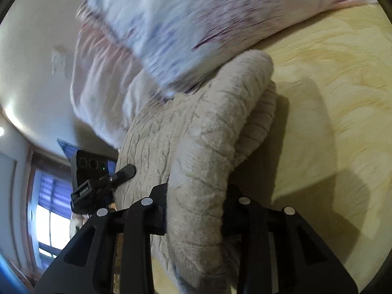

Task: Fold small clothes

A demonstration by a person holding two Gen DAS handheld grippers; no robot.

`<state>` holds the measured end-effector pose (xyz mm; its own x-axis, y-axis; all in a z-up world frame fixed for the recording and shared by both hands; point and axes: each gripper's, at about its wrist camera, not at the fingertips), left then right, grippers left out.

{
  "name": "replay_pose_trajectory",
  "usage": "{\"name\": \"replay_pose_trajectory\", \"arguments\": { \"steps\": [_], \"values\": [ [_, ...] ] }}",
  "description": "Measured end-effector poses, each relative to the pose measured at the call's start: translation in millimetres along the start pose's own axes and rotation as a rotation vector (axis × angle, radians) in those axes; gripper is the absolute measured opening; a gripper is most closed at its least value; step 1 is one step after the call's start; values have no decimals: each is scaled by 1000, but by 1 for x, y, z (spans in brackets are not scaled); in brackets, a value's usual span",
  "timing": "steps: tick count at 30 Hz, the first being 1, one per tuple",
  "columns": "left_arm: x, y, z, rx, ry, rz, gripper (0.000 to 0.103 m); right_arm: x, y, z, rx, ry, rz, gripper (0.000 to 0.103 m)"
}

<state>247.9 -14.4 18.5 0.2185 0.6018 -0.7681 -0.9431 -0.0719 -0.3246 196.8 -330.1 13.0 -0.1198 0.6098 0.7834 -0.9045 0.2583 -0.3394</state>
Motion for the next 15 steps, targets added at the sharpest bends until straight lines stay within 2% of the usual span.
{"name": "replay_pose_trajectory", "arguments": {
  "steps": [6, 9, 12, 15],
  "values": [
    [15, 1, 59, -78, -71, -22, 40, 50, 3, -39, 27, 25, 140, 31],
    [23, -5, 82, -124, -75, -20, 40, 78, 1, -52, -43, 33, 236, 30],
    [46, -12, 96, -167, -96, 21, 42, 87, 2, -65, -88, 49, 289, 31],
    [76, -13, 88, -154, -171, 91, 44, 79, -2, -103, -32, 155, 303, 32]
  ]
}}
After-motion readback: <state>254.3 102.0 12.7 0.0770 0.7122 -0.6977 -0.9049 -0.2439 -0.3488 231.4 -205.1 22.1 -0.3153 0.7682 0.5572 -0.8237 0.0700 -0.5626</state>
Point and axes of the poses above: each gripper's, at about its wrist camera, not at the fingertips, and z roughly against the way its jaws point, x to its left, y to its underside, and after that the axes turned 1 degree about -y, right-handed
